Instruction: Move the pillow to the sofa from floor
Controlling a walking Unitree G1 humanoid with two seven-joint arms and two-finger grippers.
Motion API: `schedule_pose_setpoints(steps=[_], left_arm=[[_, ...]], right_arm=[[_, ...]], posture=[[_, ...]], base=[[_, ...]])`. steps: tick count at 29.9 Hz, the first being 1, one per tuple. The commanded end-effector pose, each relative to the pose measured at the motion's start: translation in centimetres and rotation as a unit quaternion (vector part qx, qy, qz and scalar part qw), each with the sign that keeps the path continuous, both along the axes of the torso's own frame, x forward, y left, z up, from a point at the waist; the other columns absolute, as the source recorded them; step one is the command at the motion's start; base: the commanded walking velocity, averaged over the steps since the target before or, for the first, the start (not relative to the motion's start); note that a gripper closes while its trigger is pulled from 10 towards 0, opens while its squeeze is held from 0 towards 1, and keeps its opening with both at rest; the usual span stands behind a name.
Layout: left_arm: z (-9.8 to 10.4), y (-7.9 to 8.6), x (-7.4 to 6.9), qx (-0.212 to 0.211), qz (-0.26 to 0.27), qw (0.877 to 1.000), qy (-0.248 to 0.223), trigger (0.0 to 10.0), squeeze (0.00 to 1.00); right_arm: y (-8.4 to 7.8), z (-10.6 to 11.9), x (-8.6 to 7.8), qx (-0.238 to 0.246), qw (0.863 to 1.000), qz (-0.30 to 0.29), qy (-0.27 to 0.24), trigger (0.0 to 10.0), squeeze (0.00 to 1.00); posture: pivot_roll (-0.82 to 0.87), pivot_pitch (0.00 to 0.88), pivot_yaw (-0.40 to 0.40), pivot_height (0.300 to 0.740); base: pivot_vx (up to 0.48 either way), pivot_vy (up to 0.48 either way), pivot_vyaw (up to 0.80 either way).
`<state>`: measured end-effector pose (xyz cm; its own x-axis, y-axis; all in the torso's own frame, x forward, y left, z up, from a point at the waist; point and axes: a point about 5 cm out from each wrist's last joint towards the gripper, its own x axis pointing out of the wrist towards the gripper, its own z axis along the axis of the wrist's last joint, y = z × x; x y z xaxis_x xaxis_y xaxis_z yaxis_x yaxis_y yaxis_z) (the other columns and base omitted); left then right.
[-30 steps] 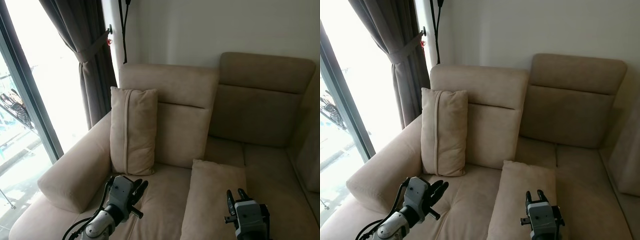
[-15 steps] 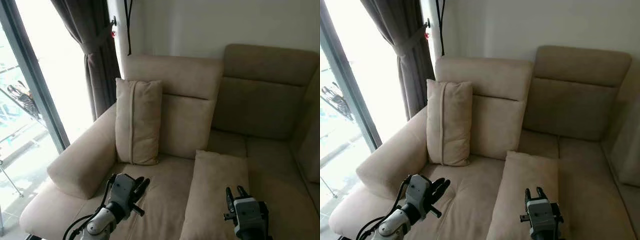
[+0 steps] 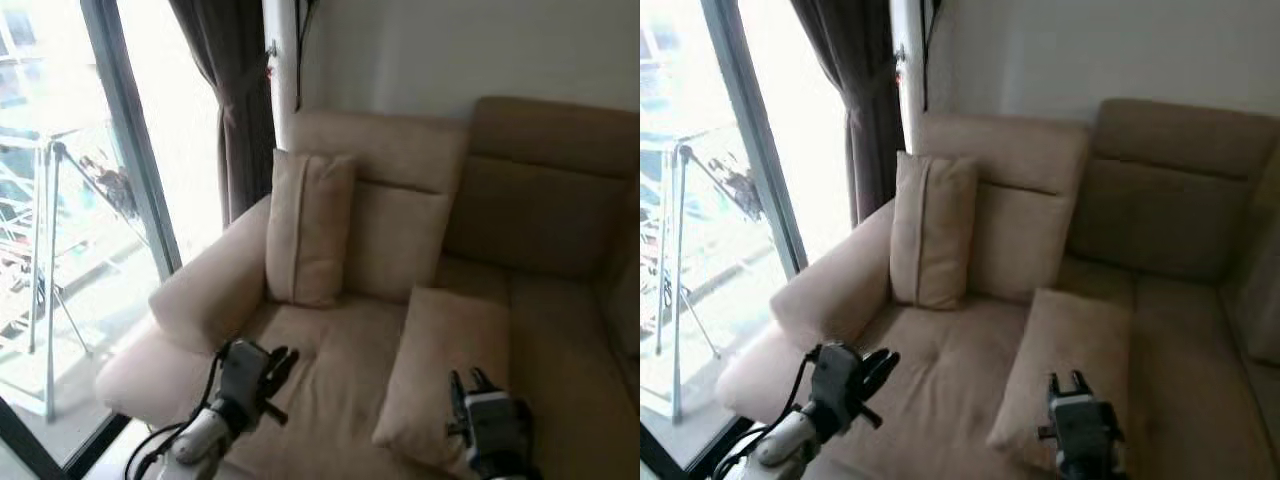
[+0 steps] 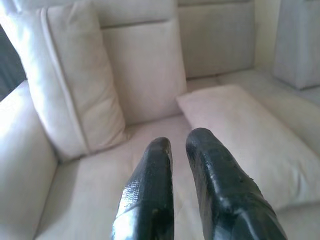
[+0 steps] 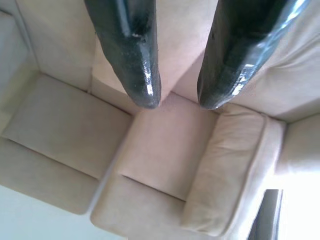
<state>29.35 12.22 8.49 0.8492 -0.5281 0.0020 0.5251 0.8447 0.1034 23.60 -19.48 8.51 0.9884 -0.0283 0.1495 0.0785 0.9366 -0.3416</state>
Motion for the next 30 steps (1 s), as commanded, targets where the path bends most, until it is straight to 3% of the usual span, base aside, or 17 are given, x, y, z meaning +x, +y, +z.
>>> schedule_pose_setpoints(steps=[1,11,19,27,30], left_arm=[[-0.41,-0.09,-0.21,0.0,-0.003,1.0,0.008,10.0,0.0],[-0.35,-0.15,-0.15,0.0,-0.005,1.0,0.007,10.0,0.0],[-0.35,-0.22,-0.14,0.0,-0.006,1.0,0.006,10.0,0.0],[-0.39,-0.24,-0.16,0.0,-0.007,1.0,0.007,10.0,0.0],[-0.42,-0.27,-0.18,0.0,-0.008,1.0,0.006,10.0,0.0]], right_arm=[[-0.06,-0.32,-0.2,-0.001,1.0,-0.001,0.006,10.0,0.0],[-0.03,-0.37,-0.15,-0.001,1.0,-0.002,0.005,10.0,0.0],[-0.11,-0.4,-0.11,0.01,1.0,-0.005,0.004,10.0,0.0],[-0.22,-0.43,-0.12,0.014,1.0,-0.009,0.005,10.0,0.0],[-0.18,-0.41,-0.09,0.01,1.0,-0.006,0.004,10.0,0.0]], posture=[[0.09,0.0,0.035,0.74],[0.09,0.0,0.037,0.74],[0.09,0.0,0.036,0.74],[0.09,0.0,0.034,0.74],[0.09,0.0,0.034,0.74]], base=[[-0.274,0.0,0.0],[-0.271,0.0,0.0],[0.0,0.0,0.0],[0.0,0.0,-0.69],[0.0,0.0,0.0]])
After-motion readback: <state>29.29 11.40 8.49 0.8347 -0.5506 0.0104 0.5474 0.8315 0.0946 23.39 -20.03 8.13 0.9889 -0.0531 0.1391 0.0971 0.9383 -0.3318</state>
